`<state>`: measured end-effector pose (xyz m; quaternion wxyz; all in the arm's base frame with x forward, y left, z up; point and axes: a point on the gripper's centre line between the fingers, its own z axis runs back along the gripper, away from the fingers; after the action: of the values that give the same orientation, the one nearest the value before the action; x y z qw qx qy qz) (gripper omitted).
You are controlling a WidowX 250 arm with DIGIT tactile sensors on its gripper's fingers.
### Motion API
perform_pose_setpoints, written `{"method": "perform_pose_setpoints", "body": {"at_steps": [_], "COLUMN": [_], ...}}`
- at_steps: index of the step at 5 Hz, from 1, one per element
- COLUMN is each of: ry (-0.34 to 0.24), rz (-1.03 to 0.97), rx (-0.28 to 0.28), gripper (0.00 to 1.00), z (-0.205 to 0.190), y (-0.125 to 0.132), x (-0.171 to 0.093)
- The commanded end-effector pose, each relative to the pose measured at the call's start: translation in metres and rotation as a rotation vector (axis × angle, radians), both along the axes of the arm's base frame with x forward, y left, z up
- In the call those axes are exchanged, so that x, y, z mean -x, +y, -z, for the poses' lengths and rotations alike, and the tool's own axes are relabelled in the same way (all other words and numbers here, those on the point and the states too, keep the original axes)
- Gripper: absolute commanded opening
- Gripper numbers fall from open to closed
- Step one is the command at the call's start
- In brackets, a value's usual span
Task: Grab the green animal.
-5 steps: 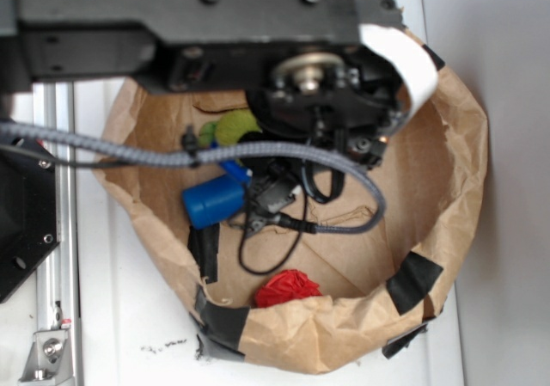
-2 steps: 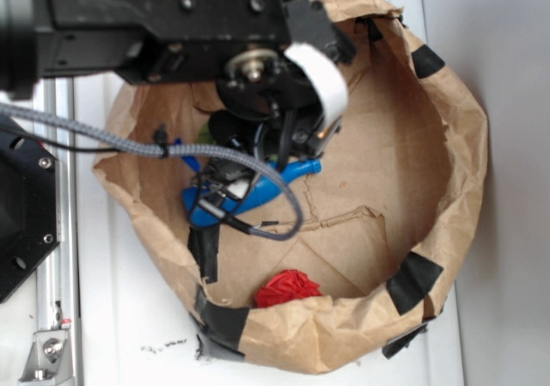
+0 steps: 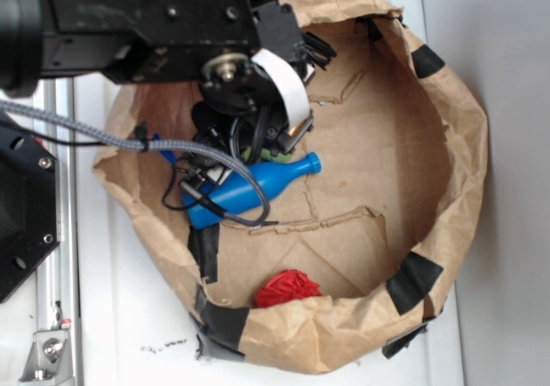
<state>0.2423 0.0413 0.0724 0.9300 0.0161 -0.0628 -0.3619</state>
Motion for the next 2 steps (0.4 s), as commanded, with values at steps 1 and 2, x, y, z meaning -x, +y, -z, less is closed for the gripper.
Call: {"method": "perform_pose_setpoints", "body": {"at_steps": [1, 2], "ry": [0.002, -0.01], "rz": [-0.02, 0.005], "rx": [-0.033, -0.04], "gripper": [1.0, 1.0], "z": [0.015, 0.026], "y": [-0.005, -0.003], "x": [-0.004, -0.002]}}
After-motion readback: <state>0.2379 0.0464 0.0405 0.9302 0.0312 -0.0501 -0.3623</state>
